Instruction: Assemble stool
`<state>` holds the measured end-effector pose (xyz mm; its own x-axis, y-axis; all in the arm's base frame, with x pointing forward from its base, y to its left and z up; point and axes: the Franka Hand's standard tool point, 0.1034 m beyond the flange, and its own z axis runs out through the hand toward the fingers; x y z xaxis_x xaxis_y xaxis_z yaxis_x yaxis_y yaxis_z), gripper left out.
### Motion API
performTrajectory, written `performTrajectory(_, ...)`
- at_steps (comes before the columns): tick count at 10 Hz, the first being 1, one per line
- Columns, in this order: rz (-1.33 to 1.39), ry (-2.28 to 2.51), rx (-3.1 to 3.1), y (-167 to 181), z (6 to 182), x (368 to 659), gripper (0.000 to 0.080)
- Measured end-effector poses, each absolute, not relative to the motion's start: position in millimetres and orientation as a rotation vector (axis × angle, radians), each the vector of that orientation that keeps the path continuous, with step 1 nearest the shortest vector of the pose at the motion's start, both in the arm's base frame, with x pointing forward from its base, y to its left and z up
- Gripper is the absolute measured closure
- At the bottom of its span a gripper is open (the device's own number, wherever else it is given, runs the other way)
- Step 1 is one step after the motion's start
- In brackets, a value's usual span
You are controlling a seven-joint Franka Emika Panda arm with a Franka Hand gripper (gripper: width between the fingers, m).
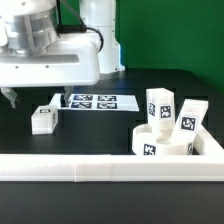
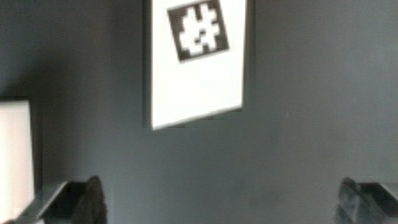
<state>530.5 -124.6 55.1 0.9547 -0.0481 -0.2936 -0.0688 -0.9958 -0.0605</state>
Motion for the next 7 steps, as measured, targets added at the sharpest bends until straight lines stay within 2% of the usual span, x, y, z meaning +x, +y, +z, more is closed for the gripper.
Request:
performTrajectory(4,0.828,0.079,-2.907,-115.8,52.6,524.2,0.015)
performTrajectory(7,0.952,0.239,-2.89,-122.9,34.0,508.9,0.015)
